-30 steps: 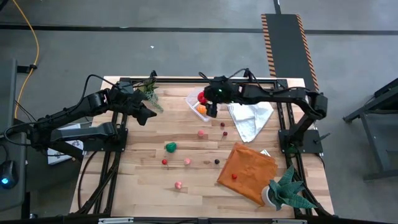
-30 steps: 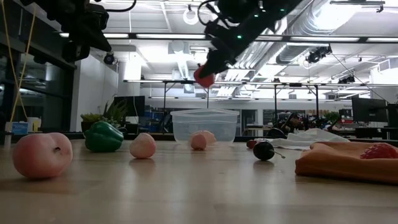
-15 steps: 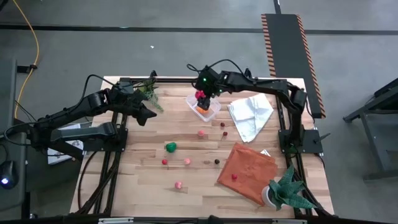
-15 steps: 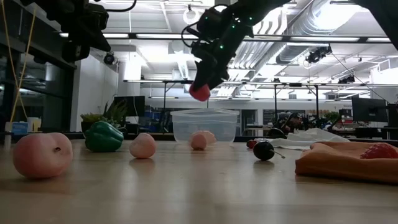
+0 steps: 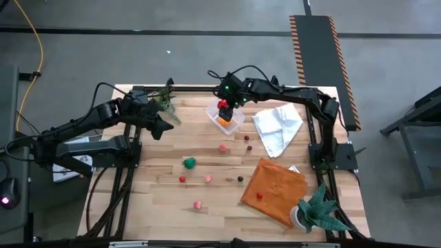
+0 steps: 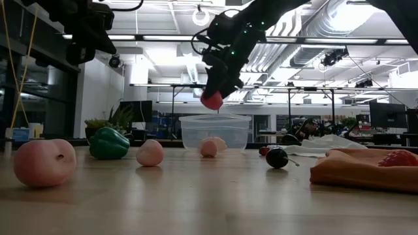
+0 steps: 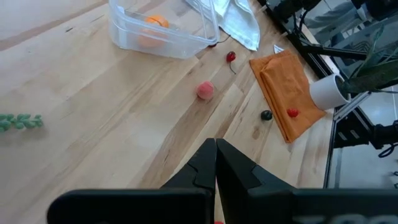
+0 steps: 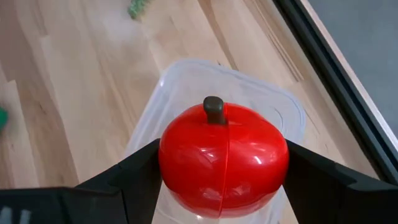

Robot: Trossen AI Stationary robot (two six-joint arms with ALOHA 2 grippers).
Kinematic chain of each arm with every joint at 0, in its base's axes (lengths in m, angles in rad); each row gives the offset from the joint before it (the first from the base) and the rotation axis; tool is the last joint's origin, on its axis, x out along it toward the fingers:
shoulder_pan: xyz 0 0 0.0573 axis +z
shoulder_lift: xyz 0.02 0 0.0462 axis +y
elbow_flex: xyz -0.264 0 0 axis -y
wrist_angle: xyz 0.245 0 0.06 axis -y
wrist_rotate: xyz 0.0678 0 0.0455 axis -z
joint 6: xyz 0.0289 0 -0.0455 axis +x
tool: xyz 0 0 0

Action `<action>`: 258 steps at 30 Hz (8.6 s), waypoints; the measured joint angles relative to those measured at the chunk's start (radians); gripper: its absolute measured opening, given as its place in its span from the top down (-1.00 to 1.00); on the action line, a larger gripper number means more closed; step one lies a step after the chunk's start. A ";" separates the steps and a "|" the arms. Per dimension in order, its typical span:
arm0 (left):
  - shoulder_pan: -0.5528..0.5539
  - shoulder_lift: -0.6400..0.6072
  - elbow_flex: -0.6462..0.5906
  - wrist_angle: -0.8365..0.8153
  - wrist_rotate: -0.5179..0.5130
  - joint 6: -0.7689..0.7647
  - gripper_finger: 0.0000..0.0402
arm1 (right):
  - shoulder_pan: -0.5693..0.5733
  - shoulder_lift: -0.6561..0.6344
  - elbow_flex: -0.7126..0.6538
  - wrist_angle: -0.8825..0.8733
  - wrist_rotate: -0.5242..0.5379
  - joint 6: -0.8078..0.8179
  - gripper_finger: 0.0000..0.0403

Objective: Pick and placing Produce into tupperware
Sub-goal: Put the red apple into the transparent bin, then put the red raspberry into the transparent bin

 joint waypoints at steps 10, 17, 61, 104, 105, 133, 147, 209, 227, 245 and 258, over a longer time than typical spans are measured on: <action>0.000 0.000 0.000 0.002 0.005 0.053 1.00 | -0.004 0.036 0.000 -0.026 -0.007 0.039 -0.33; 0.000 0.000 0.000 0.002 0.004 0.093 1.00 | -0.003 0.057 0.000 -0.024 -0.018 0.068 -0.33; 0.000 0.000 0.000 0.002 -0.005 0.144 1.00 | 0.005 0.063 0.000 0.010 -0.033 0.057 -0.52; 0.000 0.000 0.000 0.001 -0.001 0.136 1.00 | 0.070 -0.182 0.000 -0.303 -0.135 -0.180 -0.42; 0.000 0.000 0.000 0.001 0.001 0.136 1.00 | 0.070 -0.184 0.000 -0.329 -0.135 -0.182 -0.39; 0.000 0.000 0.000 0.001 0.019 0.083 1.00 | 0.116 -0.377 0.000 -0.524 -0.260 -0.176 0.39; 0.000 0.000 0.000 0.001 0.023 0.081 1.00 | 0.098 -0.475 0.000 -0.579 -0.260 -0.173 0.39; 0.000 0.000 0.000 -0.039 -0.020 0.119 1.00 | 0.515 -0.614 -0.726 0.262 -0.223 1.083 0.40; 0.000 0.000 0.000 -0.091 -0.021 0.189 1.00 | 0.731 -0.324 -0.333 -0.313 0.003 1.212 0.40; 0.000 0.000 0.000 -0.094 -0.022 0.189 1.00 | 0.862 -0.314 -0.333 -0.343 -0.009 1.528 0.40; 0.000 0.000 0.000 -0.090 -0.029 0.223 1.00 | 0.866 -0.223 -0.333 -0.335 -0.071 1.499 0.40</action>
